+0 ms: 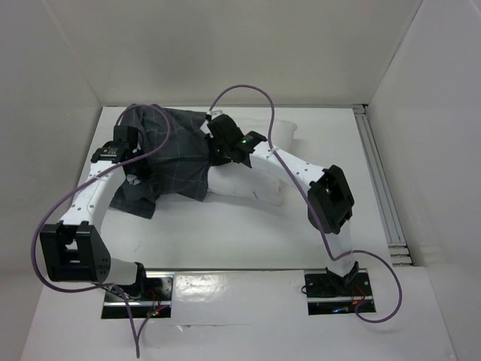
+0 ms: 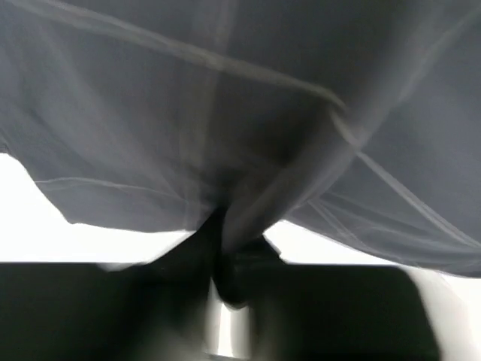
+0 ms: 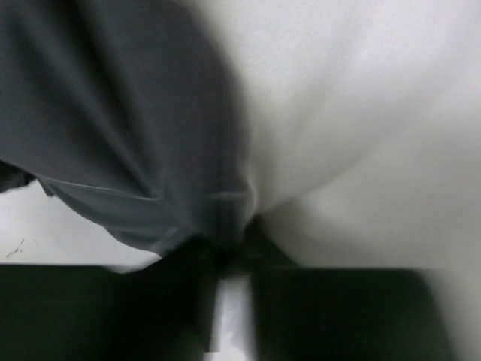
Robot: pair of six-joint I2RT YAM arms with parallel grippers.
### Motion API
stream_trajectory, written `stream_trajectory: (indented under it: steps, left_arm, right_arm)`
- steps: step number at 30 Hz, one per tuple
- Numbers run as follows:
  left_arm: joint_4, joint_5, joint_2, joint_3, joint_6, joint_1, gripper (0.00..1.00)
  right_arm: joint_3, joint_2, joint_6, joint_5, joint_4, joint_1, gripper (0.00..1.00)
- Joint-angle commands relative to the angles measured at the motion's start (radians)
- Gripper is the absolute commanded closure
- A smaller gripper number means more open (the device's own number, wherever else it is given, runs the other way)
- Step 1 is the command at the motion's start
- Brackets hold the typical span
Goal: Put the pillow into the pillowcase
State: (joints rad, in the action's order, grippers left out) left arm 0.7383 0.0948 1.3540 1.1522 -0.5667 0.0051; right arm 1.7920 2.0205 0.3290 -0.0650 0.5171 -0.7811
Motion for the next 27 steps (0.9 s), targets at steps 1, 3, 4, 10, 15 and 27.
stream_trajectory:
  steps: [1,3,4,10,15,27]
  left_arm:
    - [-0.014,0.012,0.019,0.046,0.008,0.041,0.91]
    - [0.004,0.025,-0.006,0.108,0.023,0.059,1.0]
    - [0.022,0.046,-0.019,0.134,0.024,0.071,1.0]
    - [0.058,0.095,-0.091,0.372,0.053,0.124,1.0]
    - [0.033,0.125,0.098,0.628,0.085,0.157,1.0]
    - [0.195,0.224,0.453,1.022,0.231,0.012,0.01]
  right_arm:
    - [-0.034,-0.015,0.034,-0.159,-0.005,0.006,1.0]
    - [-0.119,-0.09,0.035,-0.17,-0.049,0.038,1.0]
    - [-0.153,-0.123,0.045,-0.191,-0.061,0.048,1.0]
    - [-0.38,-0.408,0.054,-0.2,-0.077,0.095,1.0]
    - [-0.502,-0.568,0.094,-0.158,-0.042,0.095,1.0]
    - [-0.536,-0.643,0.136,-0.079,-0.092,0.014,0.15]
